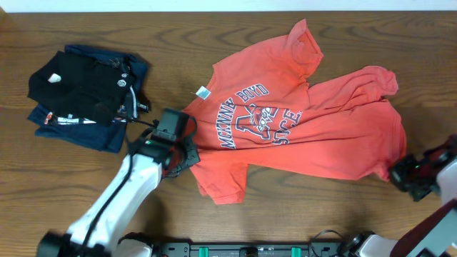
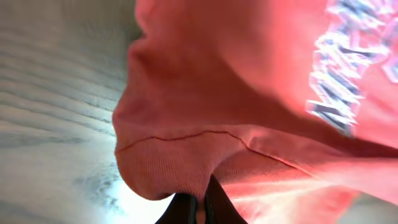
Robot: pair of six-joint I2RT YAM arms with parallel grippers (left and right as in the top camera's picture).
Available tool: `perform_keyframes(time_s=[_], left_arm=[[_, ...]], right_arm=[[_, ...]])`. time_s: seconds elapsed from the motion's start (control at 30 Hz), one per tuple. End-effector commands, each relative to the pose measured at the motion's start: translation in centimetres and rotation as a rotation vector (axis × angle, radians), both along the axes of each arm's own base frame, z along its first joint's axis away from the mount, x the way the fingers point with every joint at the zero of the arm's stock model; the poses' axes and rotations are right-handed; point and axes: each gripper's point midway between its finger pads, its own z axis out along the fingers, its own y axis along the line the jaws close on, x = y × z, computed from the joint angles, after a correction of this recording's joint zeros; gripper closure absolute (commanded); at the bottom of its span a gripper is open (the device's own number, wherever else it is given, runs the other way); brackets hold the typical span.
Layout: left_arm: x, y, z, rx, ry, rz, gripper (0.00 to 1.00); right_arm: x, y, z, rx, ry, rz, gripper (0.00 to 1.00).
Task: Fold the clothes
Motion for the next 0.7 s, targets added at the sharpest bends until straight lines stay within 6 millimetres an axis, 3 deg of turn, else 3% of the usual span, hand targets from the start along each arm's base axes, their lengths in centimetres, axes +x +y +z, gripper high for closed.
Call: perform_keyframes(time_s=[0.0, 0.2, 0.53, 0.67], left_arm=[[1.9, -0.1, 5.2, 0.009, -0.185, -0.091, 0.94], [1.7, 0.2, 12.8, -0.002, -0.417, -0.158, 0.94], [0.5, 2.5, 27.8, -0.031, -0.729, -0.092, 0.94], [-0.3, 2.9, 33.8, -0.051, -0.865, -0.075, 0.94]], right_arm=[[3.3, -1.4, 7.1, -0.055, -0.184, 0.045, 0.99], [3.9, -1.8, 16.9, -0.159, -0.271, 0.153, 0.99], [4.5, -0.1, 27.7, -0.214, -0.456, 0.208, 0.99], [3.9, 0.4, 32.3, -0.29, -0.523, 0.214, 0.99]])
